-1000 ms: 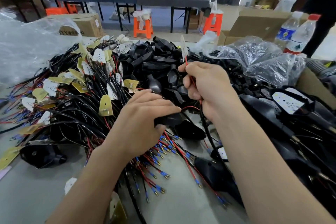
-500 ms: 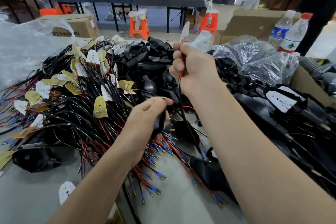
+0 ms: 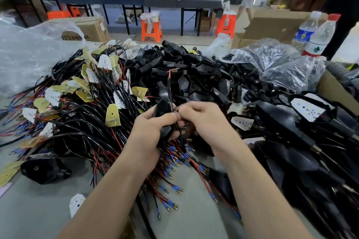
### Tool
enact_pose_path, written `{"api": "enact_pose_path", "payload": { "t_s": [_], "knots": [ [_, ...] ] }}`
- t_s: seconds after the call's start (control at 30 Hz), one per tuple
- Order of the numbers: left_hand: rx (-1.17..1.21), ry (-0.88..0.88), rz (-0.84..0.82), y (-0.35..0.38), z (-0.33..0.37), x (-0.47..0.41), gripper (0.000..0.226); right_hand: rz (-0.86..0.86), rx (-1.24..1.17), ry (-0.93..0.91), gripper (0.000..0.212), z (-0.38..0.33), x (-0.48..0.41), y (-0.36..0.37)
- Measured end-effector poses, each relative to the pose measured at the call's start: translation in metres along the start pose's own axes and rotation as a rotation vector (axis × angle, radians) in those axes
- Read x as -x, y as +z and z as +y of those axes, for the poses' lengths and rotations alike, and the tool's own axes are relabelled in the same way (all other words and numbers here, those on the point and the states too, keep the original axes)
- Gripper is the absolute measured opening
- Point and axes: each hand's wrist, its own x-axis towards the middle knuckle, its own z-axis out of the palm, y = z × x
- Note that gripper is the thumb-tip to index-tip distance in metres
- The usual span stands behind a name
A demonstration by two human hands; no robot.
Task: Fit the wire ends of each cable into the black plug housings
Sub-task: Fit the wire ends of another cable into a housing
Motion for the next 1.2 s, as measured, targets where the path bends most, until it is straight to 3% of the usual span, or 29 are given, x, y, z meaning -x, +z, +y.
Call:
{"api": "enact_pose_path", "payload": {
  "t_s": [0.13,0.3,0.43,0.53,0.7,0.87,1.2],
  "knots": [
    [0.068,0.023,0.011,-0.004,-0.001,-0.004,0.028,-0.127,0.154,-0.040,0.003,0.012,0.024,-0.007],
    [-0.057,0.076,-0.015,-0.004,-0.006,-0.002,0.026,-0.158,0.147,-0.005,0.015,0.022,0.029,-0.009],
    [-0.201,0.116,-0.043,-0.003,-0.009,0.001,0.011,0.080,0.020,-0.049,0.014,0.028,0.024,-0.005],
    [-0.391,0.176,-0.095,-0.001,-0.011,0.006,0.016,0.242,-0.141,-0.135,0.016,0.029,0.021,-0.006],
    [-0.487,0.224,-0.088,0.002,-0.014,0.005,0.032,0.268,-0.351,-0.191,0.014,0.028,0.020,-0.008],
    [-0.423,0.182,-0.120,0.003,-0.014,0.006,0.030,0.204,-0.423,-0.211,0.014,0.022,0.021,-0.008],
    [-0.552,0.104,-0.250,-0.004,-0.010,-0.001,0.032,0.403,-0.474,-0.290,0.022,-0.010,-0.008,-0.018]
  ]
}}
